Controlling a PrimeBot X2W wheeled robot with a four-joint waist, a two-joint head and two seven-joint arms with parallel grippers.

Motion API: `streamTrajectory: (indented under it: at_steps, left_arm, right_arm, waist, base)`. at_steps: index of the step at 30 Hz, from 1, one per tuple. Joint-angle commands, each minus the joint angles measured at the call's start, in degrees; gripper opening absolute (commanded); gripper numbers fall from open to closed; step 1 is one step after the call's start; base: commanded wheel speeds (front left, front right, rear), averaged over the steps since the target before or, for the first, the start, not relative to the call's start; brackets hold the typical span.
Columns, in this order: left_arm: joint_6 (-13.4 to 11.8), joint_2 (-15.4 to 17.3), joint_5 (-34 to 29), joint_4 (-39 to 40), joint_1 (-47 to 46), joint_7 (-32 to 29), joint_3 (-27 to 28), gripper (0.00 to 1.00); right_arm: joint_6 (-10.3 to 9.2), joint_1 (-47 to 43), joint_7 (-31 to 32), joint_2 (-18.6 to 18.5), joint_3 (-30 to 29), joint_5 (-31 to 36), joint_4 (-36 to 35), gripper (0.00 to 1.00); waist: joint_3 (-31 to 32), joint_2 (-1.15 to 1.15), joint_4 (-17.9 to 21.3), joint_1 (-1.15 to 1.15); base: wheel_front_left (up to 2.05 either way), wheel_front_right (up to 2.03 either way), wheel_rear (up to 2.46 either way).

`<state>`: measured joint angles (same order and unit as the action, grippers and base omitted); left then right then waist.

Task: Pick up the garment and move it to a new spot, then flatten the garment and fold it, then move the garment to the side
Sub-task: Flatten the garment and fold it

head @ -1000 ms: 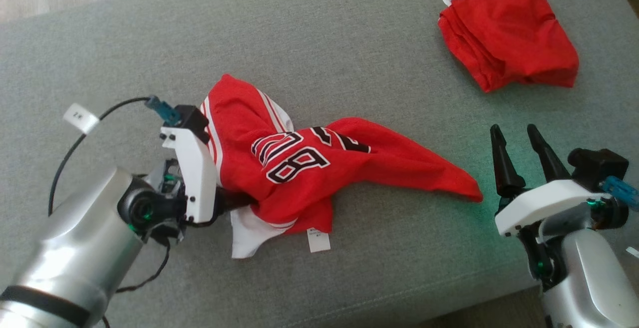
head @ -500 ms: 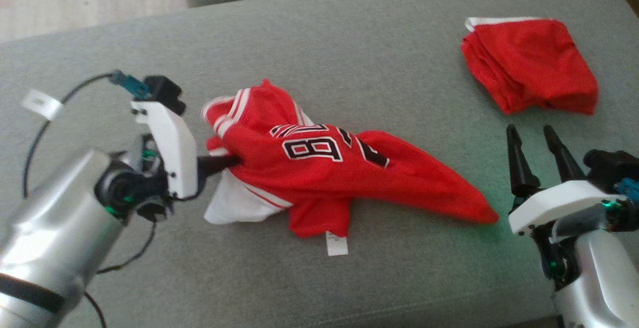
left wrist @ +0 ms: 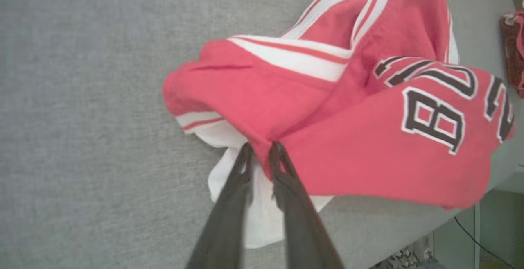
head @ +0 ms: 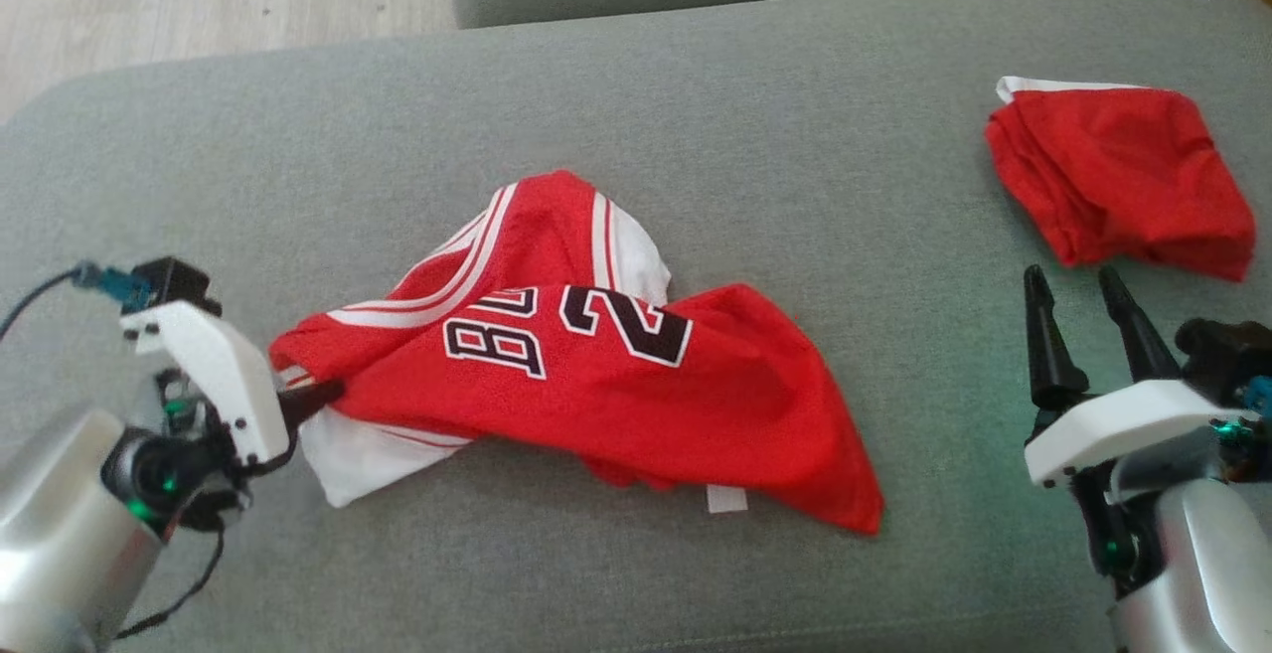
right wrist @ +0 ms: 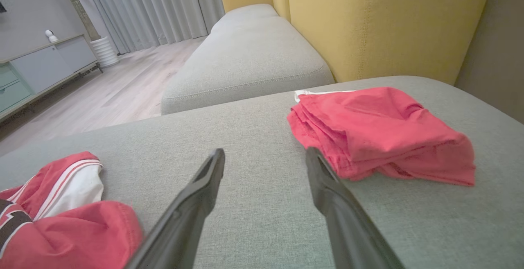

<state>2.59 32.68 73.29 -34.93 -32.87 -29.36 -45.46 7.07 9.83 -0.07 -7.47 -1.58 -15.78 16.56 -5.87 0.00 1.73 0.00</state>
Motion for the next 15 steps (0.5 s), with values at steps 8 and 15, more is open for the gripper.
streamTrajectory:
  at_steps: [8,15]
  left_arm:
    - [2.1,5.0,-5.9,4.9,-6.1,8.8,3.1,1.0]
    - [3.6,4.3,-11.4,9.8,-10.6,9.7,-0.1,1.0]
  right_arm:
    - [0.42,1.1,-0.9,-0.4,1.9,-0.2,-2.0,1.0]
    - [0.42,2.2,-1.1,-0.4,3.6,-0.7,-2.2,1.0]
  waist:
    - [0.0,0.0,0.2,0.0]
    - [-1.5,0.0,2.9,0.0]
  base:
    - [0.0,0.0,0.0]
    - [0.0,0.0,0.0]
